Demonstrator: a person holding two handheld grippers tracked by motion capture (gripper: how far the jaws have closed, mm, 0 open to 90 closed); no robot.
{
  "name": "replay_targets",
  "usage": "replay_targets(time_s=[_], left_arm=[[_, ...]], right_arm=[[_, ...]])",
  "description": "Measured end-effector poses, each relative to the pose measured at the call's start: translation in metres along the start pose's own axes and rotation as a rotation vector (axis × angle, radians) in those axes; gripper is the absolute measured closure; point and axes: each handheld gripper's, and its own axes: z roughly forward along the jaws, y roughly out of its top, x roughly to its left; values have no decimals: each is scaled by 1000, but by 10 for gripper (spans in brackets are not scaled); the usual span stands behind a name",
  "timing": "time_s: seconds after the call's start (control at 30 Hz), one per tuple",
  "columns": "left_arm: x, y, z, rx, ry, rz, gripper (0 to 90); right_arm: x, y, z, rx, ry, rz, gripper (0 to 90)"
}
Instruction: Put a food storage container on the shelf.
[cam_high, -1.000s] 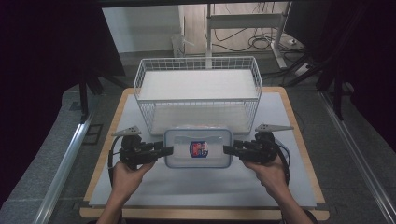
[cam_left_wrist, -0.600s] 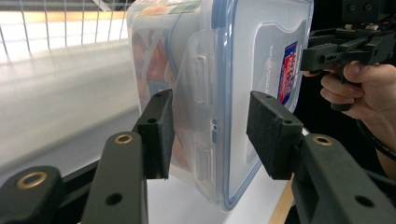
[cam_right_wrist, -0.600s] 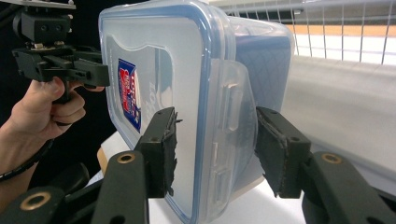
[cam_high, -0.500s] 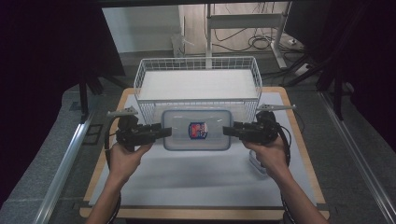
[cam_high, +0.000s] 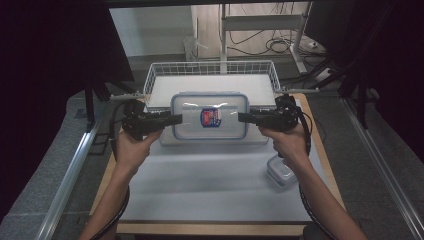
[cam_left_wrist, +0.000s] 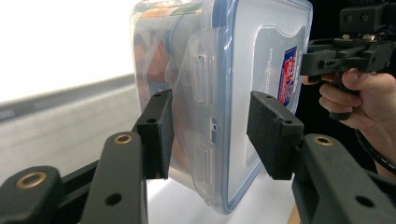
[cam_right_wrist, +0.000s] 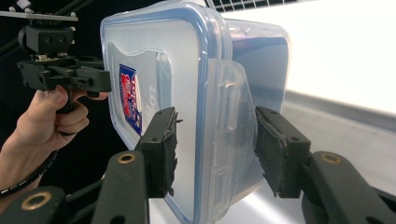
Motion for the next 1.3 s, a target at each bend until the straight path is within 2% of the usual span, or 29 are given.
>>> replay_targets(time_s=[0.27,0.53,0.73,0.83,1.07,1.3], left_arm=[[10,22,1,-24,-2,-21,524],[26,39,14,-27,-9,-64,523],[34,51,23,-20,-19,-82,522],[34,58,25,-15,-3,-77,520],[39,65,29,-2,3,-100,517],[43,67,32,-8,-3,-112,507]], right_arm=[[-5,31,6,-24,2,-3,507],[-18,52,14,-28,-15,25,507],[-30,62,17,-44,-21,53,505],[-33,65,17,-43,-20,71,505],[-41,70,21,-34,-19,106,503],[-42,74,23,-20,-33,100,492]])
